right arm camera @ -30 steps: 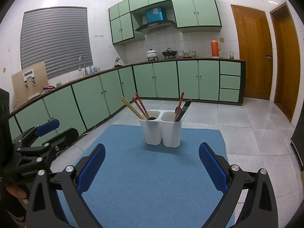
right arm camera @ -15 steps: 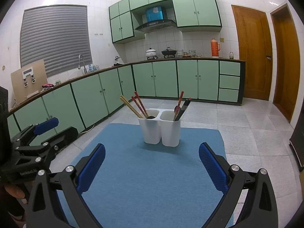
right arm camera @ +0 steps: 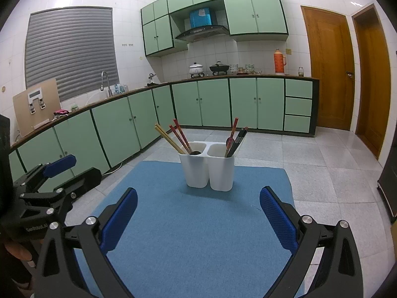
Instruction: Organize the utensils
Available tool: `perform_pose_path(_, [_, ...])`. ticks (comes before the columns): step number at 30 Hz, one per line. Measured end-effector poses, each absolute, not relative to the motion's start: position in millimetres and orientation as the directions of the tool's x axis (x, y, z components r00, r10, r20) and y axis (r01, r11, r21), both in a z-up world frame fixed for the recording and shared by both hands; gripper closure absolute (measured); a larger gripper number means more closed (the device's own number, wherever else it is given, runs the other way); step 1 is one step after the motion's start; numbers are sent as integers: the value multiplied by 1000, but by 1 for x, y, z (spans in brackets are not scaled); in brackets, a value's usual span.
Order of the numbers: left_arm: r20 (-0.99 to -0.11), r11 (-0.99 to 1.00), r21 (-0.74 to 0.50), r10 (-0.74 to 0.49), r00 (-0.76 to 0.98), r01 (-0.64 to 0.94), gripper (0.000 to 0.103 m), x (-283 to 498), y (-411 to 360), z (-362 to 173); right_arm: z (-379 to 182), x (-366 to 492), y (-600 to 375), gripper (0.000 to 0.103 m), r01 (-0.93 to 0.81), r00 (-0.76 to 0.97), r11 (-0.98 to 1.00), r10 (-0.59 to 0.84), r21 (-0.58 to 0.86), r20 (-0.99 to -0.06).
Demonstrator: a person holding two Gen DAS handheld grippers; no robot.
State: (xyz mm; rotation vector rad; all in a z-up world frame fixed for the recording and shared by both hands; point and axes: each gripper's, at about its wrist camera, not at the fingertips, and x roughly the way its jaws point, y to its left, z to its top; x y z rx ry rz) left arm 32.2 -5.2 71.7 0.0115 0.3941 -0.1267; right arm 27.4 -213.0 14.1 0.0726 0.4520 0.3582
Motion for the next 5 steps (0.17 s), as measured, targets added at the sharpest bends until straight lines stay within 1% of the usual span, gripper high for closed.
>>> perform_pose_path(5, [-384,992,-13,-119,916,124,9,32,-5,72,14,27,-213,6,-323,838,935,355,147,-414])
